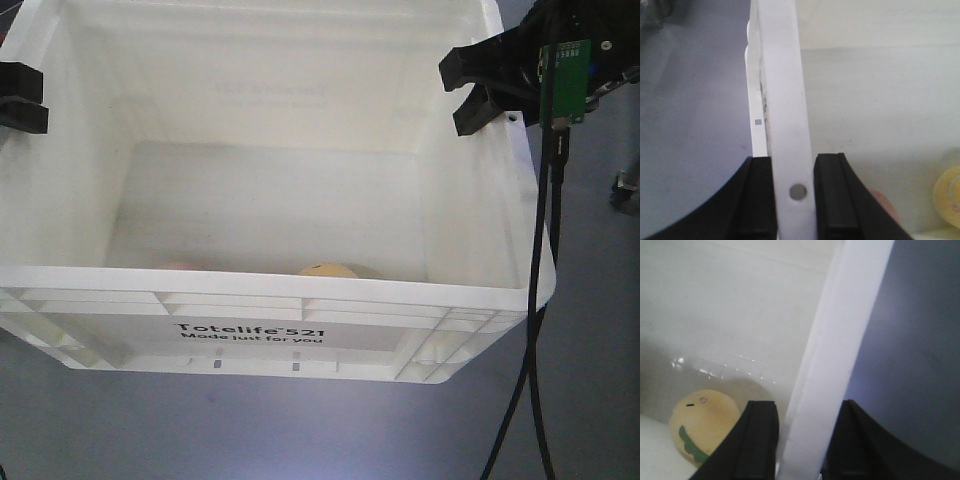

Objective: Place moving items into box and shelve
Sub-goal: 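Hold the crate steady as the base approaches the blue-bin shelf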

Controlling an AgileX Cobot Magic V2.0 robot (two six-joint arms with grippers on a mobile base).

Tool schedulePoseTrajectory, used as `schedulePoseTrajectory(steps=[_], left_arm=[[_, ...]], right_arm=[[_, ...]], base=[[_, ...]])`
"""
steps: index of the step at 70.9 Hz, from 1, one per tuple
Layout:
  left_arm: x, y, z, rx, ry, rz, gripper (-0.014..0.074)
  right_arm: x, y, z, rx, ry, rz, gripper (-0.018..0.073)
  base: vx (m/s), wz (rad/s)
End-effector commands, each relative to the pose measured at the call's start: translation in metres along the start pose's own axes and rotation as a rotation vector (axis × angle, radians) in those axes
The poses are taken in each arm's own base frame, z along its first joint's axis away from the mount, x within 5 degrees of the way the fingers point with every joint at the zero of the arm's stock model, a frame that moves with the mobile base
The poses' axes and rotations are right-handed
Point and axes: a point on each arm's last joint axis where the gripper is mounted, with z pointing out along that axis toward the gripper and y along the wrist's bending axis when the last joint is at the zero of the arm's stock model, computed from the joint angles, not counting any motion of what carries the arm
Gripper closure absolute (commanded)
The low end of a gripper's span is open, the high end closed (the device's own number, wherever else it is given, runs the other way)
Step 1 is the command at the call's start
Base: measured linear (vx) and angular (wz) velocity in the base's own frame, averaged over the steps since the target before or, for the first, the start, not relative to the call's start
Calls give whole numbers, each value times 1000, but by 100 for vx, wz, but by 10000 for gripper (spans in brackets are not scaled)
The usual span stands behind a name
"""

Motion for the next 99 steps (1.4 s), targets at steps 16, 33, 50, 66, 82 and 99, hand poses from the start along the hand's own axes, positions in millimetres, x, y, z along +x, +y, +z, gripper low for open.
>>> schedulePoseTrajectory(steps=[16,33,50,66,82,99], left_arm=[[-17,-16,-25,123,-208,-47,601],[-17,-16,-25,123,-208,-46,601],[-17,-16,-25,123,-208,-46,601],[-17,-16,-25,123,-208,-47,601],[-17,-16,-25,123,-208,-47,601],[-17,-16,-25,123,-208,-47,601]], right_arm=[[-2,20,-33,-147,-140,-22,562],[-2,20,-33,-147,-140,-22,562],[-2,20,-33,-147,-140,-22,562],[-2,20,-33,-147,-138,-23,562],[-2,20,-33,-147,-137,-23,562],[-2,20,-33,-147,-137,-23,562]], base=[[20,-53],[19,-44],[19,-31],[21,-23],[23,-16],[25,-6]])
